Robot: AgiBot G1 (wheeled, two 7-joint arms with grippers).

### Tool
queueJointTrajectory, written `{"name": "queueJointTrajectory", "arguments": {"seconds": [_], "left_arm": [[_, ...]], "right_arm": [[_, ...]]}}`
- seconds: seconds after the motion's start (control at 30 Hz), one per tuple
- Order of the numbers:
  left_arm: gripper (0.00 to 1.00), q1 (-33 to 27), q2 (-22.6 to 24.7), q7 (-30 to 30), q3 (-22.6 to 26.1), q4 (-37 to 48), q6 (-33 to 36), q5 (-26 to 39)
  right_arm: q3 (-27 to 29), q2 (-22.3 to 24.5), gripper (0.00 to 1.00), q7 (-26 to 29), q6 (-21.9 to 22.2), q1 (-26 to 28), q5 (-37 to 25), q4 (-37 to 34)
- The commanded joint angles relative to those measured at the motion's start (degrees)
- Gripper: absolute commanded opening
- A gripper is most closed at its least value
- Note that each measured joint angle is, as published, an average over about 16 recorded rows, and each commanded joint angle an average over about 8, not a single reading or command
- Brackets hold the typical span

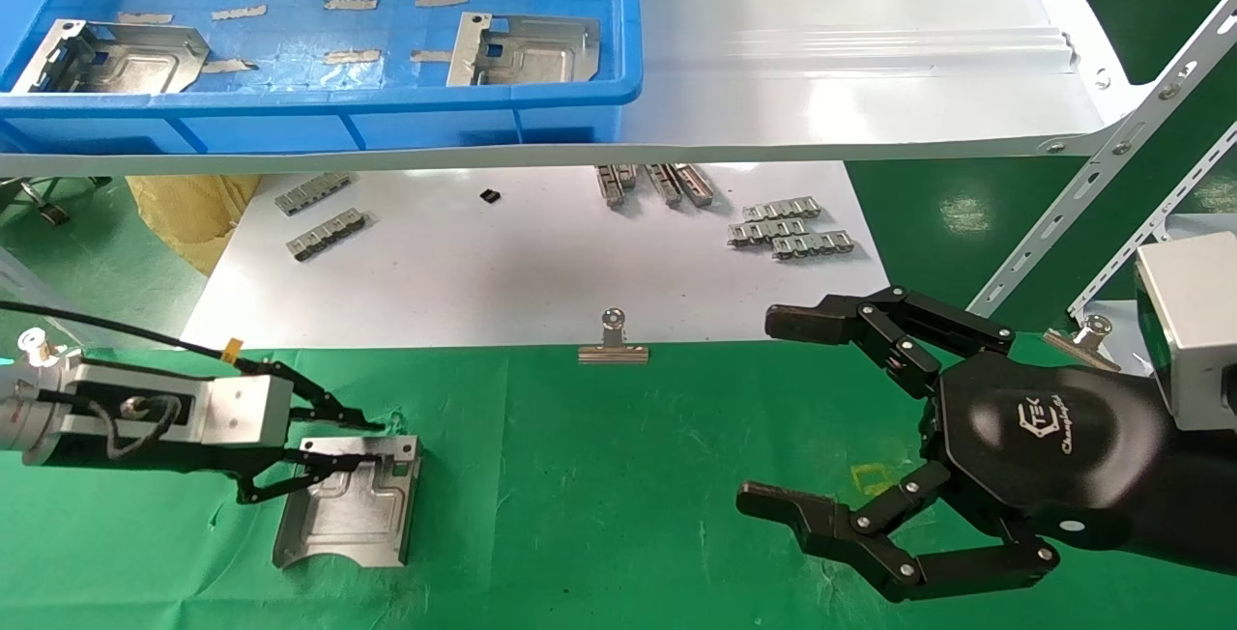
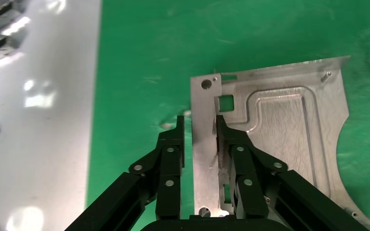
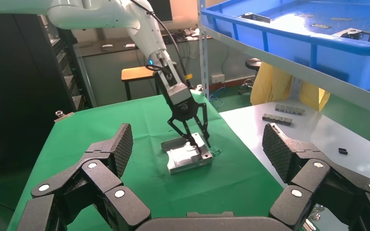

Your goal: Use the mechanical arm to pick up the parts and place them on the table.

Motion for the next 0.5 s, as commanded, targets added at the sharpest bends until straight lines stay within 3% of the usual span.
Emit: {"name": "queueJointTrajectory", "arguments": {"seconds": [0.03, 0.33, 0.5], "left_arm": [[1.0, -0.39, 0.42, 0.36, 0.05, 1.11, -0.02, 0.1], [1.0, 1.19, -1.87, -7.02, -3.43, 5.45, 5.18, -5.67], [1.0, 2.31, -2.46, -8.17, -4.25, 5.96, 5.68, -7.11]], "right_arm": [[0.0, 0.0, 1.0, 0.0, 0.0, 0.0, 0.0, 0.0], [0.0, 0.01, 1.0, 0.0, 0.01, -0.01, 0.0, -0.01], [0.0, 0.01, 1.0, 0.0, 0.01, -0.02, 0.0, -0.02]]}}
